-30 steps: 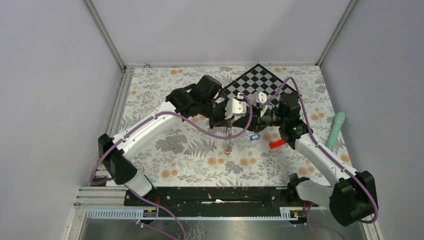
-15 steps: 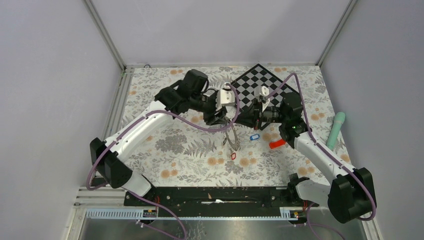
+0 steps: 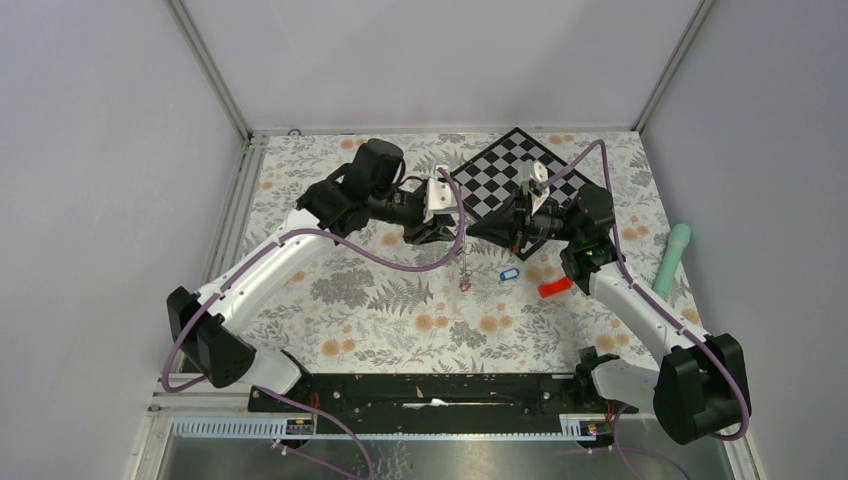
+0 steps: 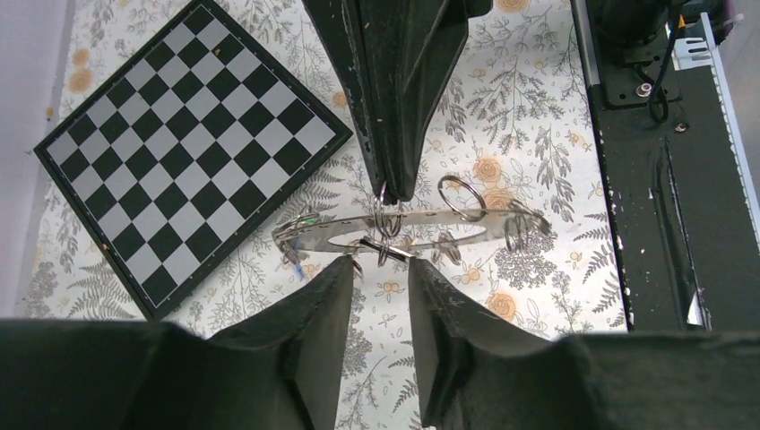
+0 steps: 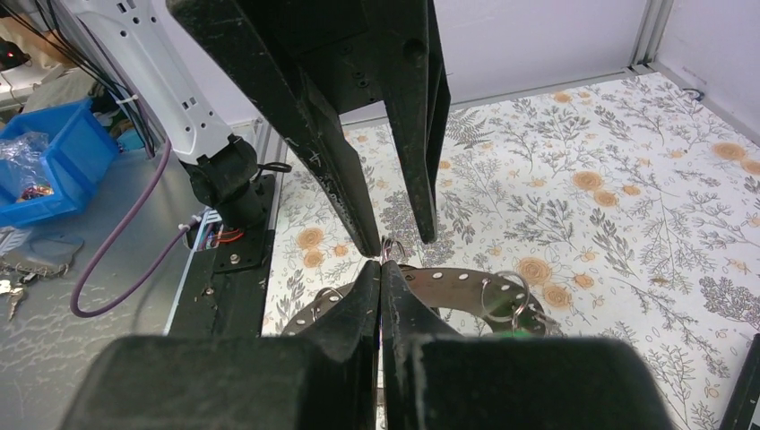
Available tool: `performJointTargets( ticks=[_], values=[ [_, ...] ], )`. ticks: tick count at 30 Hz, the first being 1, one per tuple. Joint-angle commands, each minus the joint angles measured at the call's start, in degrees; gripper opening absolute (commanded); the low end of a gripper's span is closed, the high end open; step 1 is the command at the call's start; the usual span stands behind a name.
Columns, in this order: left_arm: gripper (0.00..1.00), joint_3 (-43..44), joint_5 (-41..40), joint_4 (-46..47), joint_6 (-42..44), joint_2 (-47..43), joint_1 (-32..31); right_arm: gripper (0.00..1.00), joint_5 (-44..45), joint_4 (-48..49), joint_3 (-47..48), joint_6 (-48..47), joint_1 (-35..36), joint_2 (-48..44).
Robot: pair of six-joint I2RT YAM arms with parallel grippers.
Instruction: Put the keys on the keyring
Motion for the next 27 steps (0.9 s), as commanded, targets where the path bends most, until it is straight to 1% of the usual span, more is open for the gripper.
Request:
performJointTargets(
  ticks=[1,2,7,12,16,20,23,27],
  values=[
    [0.31,0.4,4.0,3.5,0.1,0.1,0.1,0.0,-0.8,5.0,0.7,1.6,-0.4,-0.2],
    [0.28,0.5,4.1,3.5,0.0,0.3,0.1,0.0,-0.8,5.0,0.7,1.5,-0.5,-0.2],
    [0.17,0.1,4.9,3.5,0.0,0.7,0.1,0.0,-0.5,5.1,0.6,1.8,-0.5,-0.1],
    [0.0,-0.5,5.7,3.5,0.0,0.9,0.1,0.0,0.4,5.3,0.6,2.6,-0.6,0.0],
    [0.0,-0.9,5.8,3.9,-0.4,1.1,0.0,0.0,2.2,4.8,0.6,3.2,-0.7,0.3],
    [0.0,-1.5,3.9,5.6,-1.5,0.8,-0.6,0.0,4.0,4.3,0.6,3.6,-0.8,0.7],
    [0.0,-2.7,-0.1,7.7,-2.2,0.1,-2.1,0.0,5.5,3.6,0.6,3.6,-0.8,1.0],
    [0.0,-4.5,-7.3,11.1,-3.5,-0.4,-5.2,0.0,7.5,2.9,0.5,3.7,-0.8,1.5]
  ],
)
